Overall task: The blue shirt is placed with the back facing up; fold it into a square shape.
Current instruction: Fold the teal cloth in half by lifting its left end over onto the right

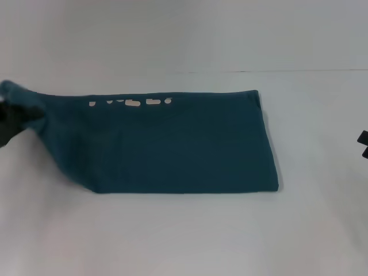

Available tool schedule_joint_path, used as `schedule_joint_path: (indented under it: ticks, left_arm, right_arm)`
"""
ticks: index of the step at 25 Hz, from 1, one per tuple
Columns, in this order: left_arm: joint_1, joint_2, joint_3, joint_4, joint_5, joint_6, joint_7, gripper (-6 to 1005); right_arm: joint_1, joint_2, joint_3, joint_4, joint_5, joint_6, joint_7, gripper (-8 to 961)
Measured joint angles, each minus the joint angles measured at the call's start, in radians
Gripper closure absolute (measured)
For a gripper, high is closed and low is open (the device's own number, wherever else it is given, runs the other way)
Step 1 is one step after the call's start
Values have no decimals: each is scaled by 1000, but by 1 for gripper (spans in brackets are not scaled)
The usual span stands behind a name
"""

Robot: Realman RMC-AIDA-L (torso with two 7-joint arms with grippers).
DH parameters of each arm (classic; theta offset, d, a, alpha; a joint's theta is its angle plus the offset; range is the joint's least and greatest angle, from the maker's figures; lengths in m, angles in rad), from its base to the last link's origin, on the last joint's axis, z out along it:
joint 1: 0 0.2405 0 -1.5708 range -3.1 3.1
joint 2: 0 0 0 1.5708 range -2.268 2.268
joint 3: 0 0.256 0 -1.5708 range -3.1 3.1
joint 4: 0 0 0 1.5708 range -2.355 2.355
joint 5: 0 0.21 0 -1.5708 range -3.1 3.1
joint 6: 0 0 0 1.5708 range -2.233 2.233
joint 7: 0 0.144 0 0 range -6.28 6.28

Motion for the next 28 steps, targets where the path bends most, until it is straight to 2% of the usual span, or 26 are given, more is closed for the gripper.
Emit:
schedule_joint_path:
  ticks: [5,9,12,16,20,22,28]
  left_arm:
    - [-76,-2,8,10,-16,81,-10,996]
    - [-131,-21,36,12,-18,109,-10,997]
    - [-171,-49,84,13,-21,107,-9,997]
    - [-222,-100,166,14,-34,70,3,990]
    - [-255,-137,280,6,-48,-6,14,983]
    - [-266,-143,342,-19,-70,-52,19,980]
    - [-331,-145,604,-174,-167,-213,83,970]
  right_arm:
    - [0,1,-2,0,0,1,-3,271]
    - [0,3,-3,0,0,-5,-3,270]
    - [0,4,-3,0,0,-5,-4,270]
    - [-1,5,-3,0,0,-7,-3,271]
    - [-4,5,-4,0,-1,-10,-2,271]
    - [-5,5,-4,0,-2,-14,-2,272]
    - [-7,3,-4,0,-11,-20,2,270]
